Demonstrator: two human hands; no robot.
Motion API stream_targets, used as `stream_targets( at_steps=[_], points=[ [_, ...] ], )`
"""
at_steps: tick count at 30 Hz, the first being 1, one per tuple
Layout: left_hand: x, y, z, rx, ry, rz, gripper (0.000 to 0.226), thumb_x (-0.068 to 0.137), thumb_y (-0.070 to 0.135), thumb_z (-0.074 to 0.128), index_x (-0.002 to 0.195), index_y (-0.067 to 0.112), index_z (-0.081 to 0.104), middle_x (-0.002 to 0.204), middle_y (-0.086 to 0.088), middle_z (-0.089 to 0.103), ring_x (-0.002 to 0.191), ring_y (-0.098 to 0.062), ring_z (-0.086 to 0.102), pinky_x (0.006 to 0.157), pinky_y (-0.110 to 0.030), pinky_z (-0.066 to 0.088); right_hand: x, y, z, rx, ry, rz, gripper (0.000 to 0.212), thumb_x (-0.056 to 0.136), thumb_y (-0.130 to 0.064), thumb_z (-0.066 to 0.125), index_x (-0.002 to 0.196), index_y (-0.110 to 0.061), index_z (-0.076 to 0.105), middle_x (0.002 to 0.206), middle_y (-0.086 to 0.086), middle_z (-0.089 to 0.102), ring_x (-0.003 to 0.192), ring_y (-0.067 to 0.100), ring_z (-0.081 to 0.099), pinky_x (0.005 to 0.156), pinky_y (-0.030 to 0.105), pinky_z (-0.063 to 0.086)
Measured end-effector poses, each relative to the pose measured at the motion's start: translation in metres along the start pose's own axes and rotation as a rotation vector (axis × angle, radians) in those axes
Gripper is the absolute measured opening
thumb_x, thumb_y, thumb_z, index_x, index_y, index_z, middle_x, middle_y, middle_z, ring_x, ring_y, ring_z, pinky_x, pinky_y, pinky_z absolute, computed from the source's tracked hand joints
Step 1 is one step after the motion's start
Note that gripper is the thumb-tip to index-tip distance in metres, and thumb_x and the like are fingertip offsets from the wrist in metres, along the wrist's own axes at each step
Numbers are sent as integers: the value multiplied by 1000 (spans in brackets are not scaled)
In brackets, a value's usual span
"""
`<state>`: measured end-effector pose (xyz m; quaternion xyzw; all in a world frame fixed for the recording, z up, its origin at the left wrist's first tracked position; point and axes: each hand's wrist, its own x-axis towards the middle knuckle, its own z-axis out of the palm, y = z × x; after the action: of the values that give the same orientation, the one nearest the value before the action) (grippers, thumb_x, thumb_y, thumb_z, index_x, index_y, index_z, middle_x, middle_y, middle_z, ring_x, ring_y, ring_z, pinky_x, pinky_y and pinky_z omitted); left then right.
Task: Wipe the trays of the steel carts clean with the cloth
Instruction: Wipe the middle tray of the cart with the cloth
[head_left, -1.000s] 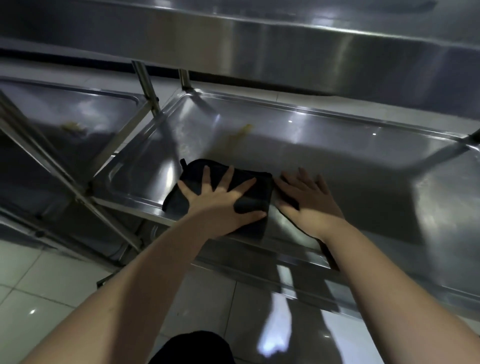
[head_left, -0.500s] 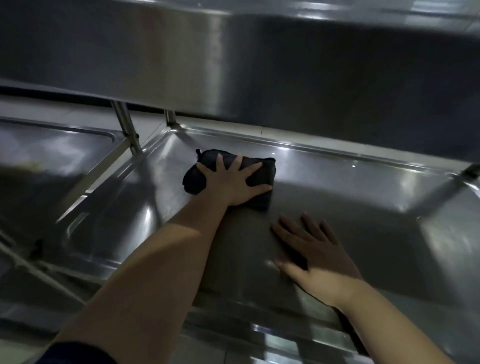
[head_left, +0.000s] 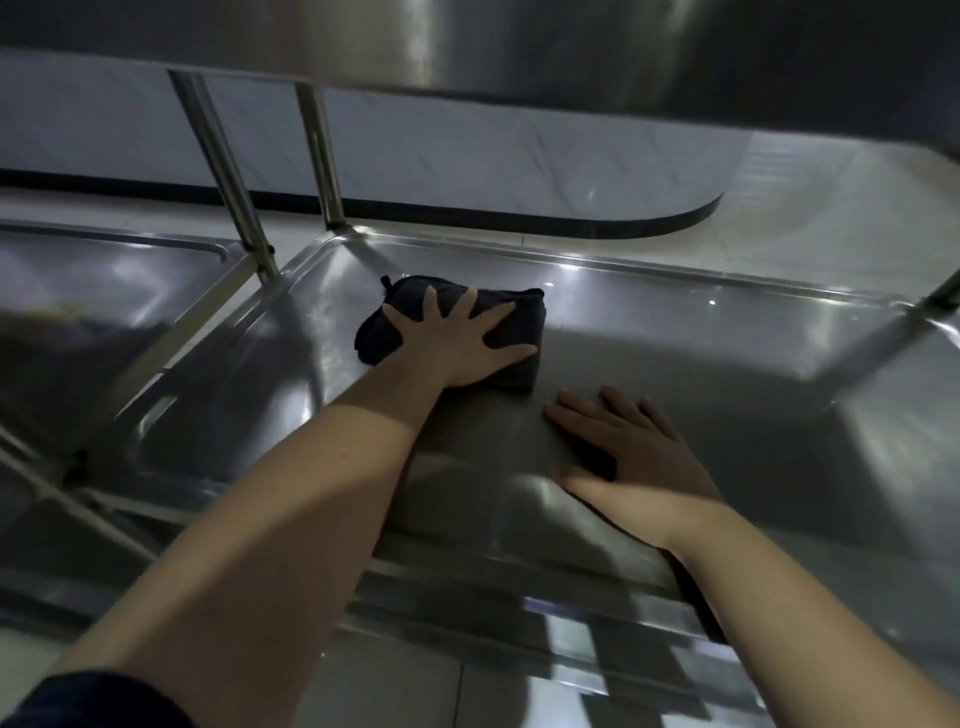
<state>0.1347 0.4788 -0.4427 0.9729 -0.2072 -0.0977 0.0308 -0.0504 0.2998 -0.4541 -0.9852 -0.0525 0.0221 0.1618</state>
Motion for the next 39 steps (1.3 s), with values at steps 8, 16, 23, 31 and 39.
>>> stream_targets(
  at_steps=[8,16,23,31,39],
  points=[
    [-124,-57,25,36,-45,13,77,53,104,3,121,79,-21,159,20,-17,147,-32,-18,100,-77,-11,1,-1,0,-15,-9,37,69,83,-68,35,148,-51,21,158,-27,15,150,12,6,121,36,-3],
    [-156,-68,16,10,11,-87,75,54,103,2,124,80,-16,162,18,-8,149,-33,-10,102,-78,-9,-13,6,-9,74,68,136,49,97,-45,47,145,-36,42,157,-14,32,148,14,19,120,42,5],
    [-160,-45,20,4,-27,-106,76,54,102,-1,124,78,-19,161,17,-12,148,-35,-14,104,-76,-12,-66,66,-26,-126,-88,437,65,85,-80,21,144,-63,1,159,-27,-6,149,36,-8,114,63,-9],
    [-156,106,48,9,16,16,83,59,99,8,134,71,-10,161,16,-14,145,-40,-20,90,-75,-26,-63,69,-16,-189,-54,447,66,84,-81,19,145,-62,1,160,-25,-5,148,40,-7,112,67,-7],
    [-153,20,31,-26,12,-197,95,47,105,2,136,71,-7,161,18,-9,148,-33,-15,104,-77,-10,-65,67,-16,-178,-15,430,67,83,-81,18,145,-60,5,161,-24,-1,148,39,-8,112,66,-8]
  ],
)
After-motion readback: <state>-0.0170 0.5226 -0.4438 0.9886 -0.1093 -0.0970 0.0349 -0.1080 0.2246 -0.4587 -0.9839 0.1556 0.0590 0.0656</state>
